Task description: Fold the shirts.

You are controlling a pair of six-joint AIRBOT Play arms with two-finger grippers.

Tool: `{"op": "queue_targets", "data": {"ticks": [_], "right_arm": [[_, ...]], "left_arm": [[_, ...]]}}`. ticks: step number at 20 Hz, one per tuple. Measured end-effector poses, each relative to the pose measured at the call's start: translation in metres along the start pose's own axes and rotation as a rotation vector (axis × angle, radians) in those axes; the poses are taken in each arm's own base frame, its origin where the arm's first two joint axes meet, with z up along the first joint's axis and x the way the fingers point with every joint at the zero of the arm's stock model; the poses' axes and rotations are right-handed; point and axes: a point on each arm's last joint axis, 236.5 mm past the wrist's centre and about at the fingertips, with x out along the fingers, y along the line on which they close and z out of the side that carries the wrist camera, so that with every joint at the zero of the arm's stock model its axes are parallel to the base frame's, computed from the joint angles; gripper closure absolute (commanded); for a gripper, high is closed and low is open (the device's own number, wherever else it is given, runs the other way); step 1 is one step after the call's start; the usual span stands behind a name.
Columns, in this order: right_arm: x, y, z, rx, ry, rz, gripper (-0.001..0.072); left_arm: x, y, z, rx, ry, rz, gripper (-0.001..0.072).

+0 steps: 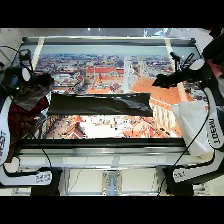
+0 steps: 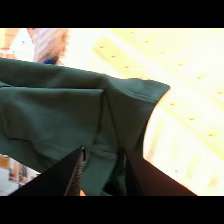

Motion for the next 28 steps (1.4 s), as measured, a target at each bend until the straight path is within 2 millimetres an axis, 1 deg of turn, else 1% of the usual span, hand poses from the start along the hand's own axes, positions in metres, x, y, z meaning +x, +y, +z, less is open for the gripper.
{"op": "queue_targets", "data": {"ticks": [1, 2, 3, 4, 5, 7, 8, 9, 10, 12, 15, 16, 17, 20, 22, 23, 24, 25, 26, 27, 28], "right_arm": [[-0.013, -0.017, -0.001, 0.016, -0.006, -0.059, 0.0364], [-0.022, -0.032, -0.002, 0.05, -0.009, -0.095, 0.0362], [-0.028, -0.046, -0.003, 0.097, -0.014, -0.108, 0.0313], [-0.028, -0.058, -0.007, 0.153, -0.002, -0.097, 0.029], [-0.023, -0.066, -0.012, 0.209, 0.015, -0.064, 0.0263], [-0.007, -0.076, -0.021, 0.317, 0.056, 0.041, 0.0254], [0.003, -0.08, -0.027, 0.358, 0.082, 0.086, 0.021], [0.015, -0.083, -0.031, 0.389, 0.107, 0.132, 0.0183], [0.028, -0.084, -0.036, 0.412, 0.133, 0.177, 0.0182], [0.055, -0.083, -0.047, 0.438, 0.19, 0.243, 0.0116], [0.091, -0.07, -0.06, 0.449, 0.259, 0.34, 0.0113], [0.1, -0.063, -0.063, 0.443, 0.275, 0.369, 0.0092], [0.109, -0.056, -0.065, 0.434, 0.29, 0.392, 0.0092], [0.129, -0.028, -0.072, 0.403, 0.339, 0.457, 0.0094], [0.139, -0.009, -0.077, 0.375, 0.37, 0.48, 0.01], [0.143, 0.0, -0.08, 0.358, 0.386, 0.485, 0.0146], [0.148, 0.01, -0.083, 0.338, 0.4, 0.489, 0.0296], [0.153, 0.017, -0.086, 0.32, 0.414, 0.486, 0.0457], [0.157, 0.025, -0.089, 0.3, 0.427, 0.482, 0.0674], [0.159, 0.033, -0.09, 0.284, 0.434, 0.487, 0.0697], [0.155, 0.05, -0.088, 0.271, 0.444, 0.532, 0.0697]], "left_arm": [[-0.013, -0.001, 0.008, 0.007, -0.03, -0.004, 0.0115], [-0.026, -0.003, 0.015, 0.015, -0.058, -0.009, 0.0113], [-0.035, -0.006, 0.02, 0.021, -0.08, -0.016, 0.0071], [-0.043, -0.011, 0.023, 0.031, -0.095, -0.024, 0.0043], [-0.048, -0.016, 0.025, 0.044, -0.106, -0.033, 0.0039], [-0.055, -0.029, 0.027, 0.077, -0.121, -0.053, 0.0039], [-0.058, -0.035, 0.028, 0.09, -0.126, -0.062, 0.0039], [-0.06, -0.041, 0.028, 0.101, -0.13, -0.07, 0.0039], [-0.062, -0.045, 0.029, 0.11, -0.136, -0.077, 0.0039], [-0.064, -0.052, 0.029, 0.121, -0.141, -0.087, 0.0039], [-0.066, -0.057, 0.029, 0.13, -0.145, -0.095, 0.0039], [-0.066, -0.058, 0.029, 0.13, -0.145, -0.098, 0.0039], [-0.066, -0.059, 0.029, 0.13, -0.146, -0.099, 0.0039], [-0.066, -0.06, 0.029, 0.132, -0.146, -0.102, 0.004], [-0.066, -0.061, 0.029, 0.131, -0.146, -0.104, 0.004], [-0.066, -0.061, 0.029, 0.131, -0.145, -0.104, 0.004], [-0.066, -0.061, 0.029, 0.131, -0.144, -0.104, 0.0051], [-0.065, -0.062, 0.028, 0.13, -0.142, -0.106, 0.0131], [-0.062, -0.063, 0.026, 0.126, -0.134, -0.111, 0.031], [-0.059, -0.067, 0.023, 0.117, -0.121, -0.123, 0.0527], [-0.055, -0.072, 0.019, 0.107, -0.103, -0.141, 0.0704]]}}
